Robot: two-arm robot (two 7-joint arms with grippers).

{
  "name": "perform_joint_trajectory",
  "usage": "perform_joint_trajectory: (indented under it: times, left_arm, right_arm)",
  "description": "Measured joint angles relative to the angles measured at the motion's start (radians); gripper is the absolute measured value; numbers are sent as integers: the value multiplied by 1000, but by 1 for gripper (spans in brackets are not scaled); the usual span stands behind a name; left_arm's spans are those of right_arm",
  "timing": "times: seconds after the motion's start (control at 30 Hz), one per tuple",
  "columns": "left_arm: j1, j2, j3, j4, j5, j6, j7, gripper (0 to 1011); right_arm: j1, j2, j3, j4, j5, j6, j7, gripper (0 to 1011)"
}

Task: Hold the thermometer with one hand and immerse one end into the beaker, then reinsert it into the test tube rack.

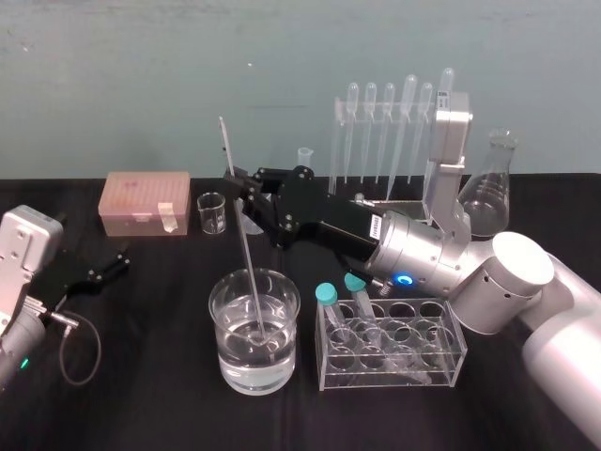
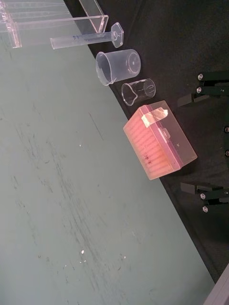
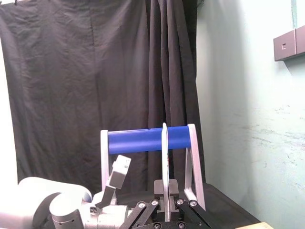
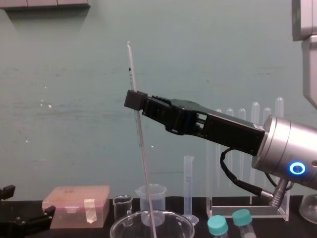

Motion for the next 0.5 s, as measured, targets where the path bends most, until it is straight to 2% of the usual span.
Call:
perform_joint_trajectory:
  times: [0.5]
  left_arm:
    - [0, 0, 0, 0, 0, 0, 0, 1008]
  right_arm:
    - [-5, -7, 7, 3, -14, 2, -4, 55]
